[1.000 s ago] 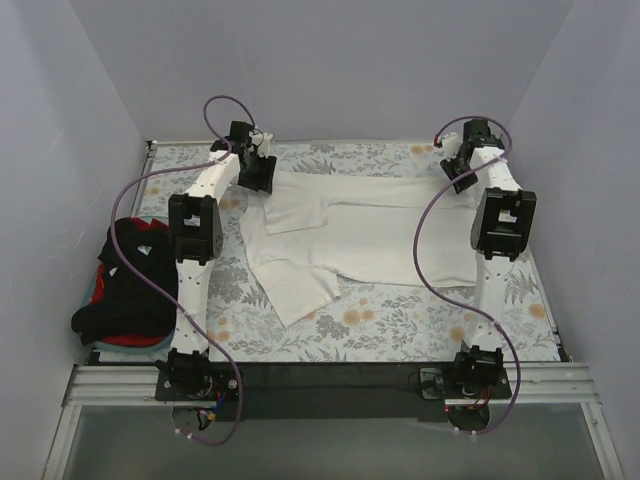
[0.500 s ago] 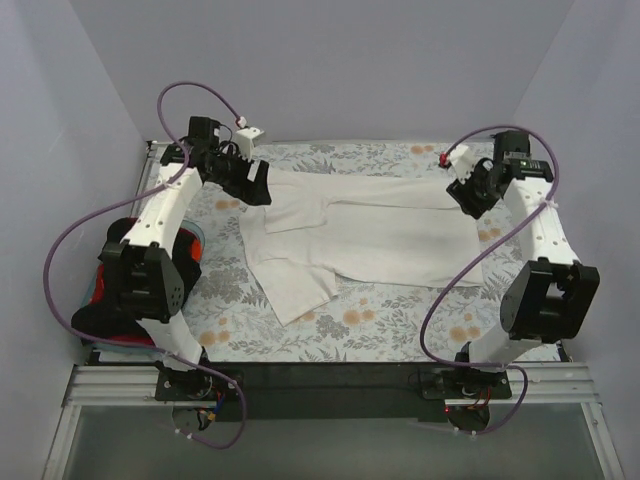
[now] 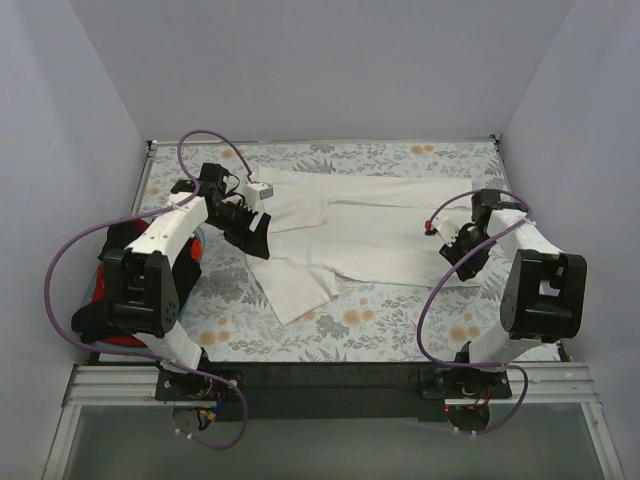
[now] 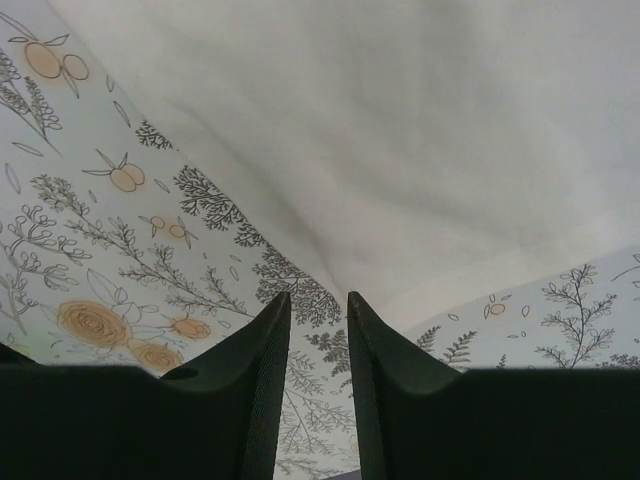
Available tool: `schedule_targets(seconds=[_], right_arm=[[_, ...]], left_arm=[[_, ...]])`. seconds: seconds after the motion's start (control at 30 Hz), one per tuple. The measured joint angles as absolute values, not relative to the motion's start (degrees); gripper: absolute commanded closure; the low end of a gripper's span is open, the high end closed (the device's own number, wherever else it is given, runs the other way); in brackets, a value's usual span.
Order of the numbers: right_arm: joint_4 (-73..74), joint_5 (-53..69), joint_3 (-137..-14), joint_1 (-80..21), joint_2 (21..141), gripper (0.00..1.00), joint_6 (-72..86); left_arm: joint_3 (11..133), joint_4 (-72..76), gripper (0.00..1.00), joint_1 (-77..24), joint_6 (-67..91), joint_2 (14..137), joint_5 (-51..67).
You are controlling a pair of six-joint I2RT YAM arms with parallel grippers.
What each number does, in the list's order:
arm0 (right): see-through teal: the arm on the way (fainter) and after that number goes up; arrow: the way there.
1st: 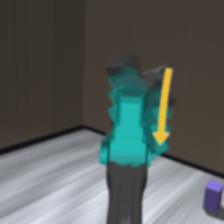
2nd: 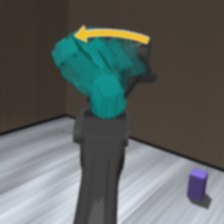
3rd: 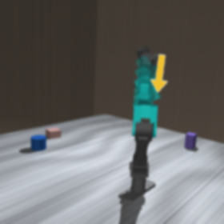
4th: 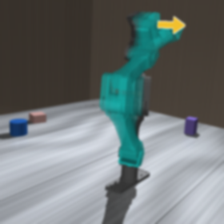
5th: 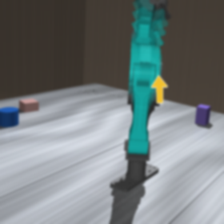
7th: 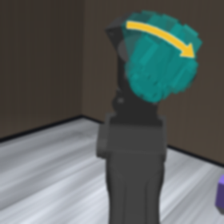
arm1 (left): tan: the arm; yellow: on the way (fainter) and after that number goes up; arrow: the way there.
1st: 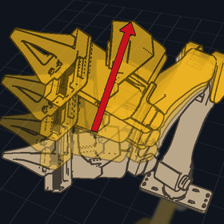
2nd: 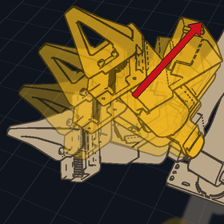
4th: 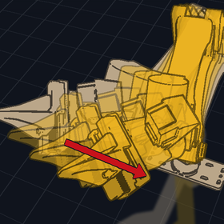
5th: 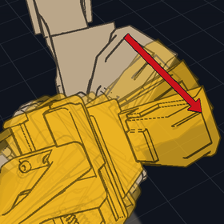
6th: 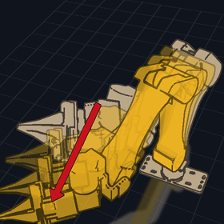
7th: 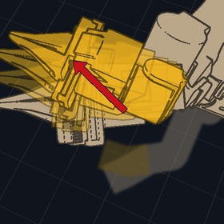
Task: Fold and stack the t-shirts
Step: Fold the tshirt
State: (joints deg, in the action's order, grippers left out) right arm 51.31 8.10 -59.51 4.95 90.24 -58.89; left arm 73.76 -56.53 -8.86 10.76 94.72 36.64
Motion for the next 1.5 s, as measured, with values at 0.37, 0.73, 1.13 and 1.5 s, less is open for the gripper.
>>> schedule_targets(seconds=[0.37, 0.73, 1.13, 1.5], right_arm=[[47.13, 4.45, -57.36, 5.17, 94.43, 0.56, -59.40], [43.00, 1.98, -53.47, 5.13, 92.97, 0.63, -60.75], [39.62, -0.05, -53.36, 5.23, 93.06, 0.99, -61.49], [39.62, -0.05, -53.36, 5.23, 93.06, 0.99, -61.47]], left_arm=[[71.57, -55.70, 0.31, -8.86, 8.88, 94.24, 36.53], [68.71, -54.85, 0.31, -10.07, 6.26, 94.02, 36.12], [56.75, -48.97, 0.39, -21.50, -0.30, 91.26, 27.73], [55.79, -40.80, 0.49, -24.99, -0.84, 91.29, 20.93]])
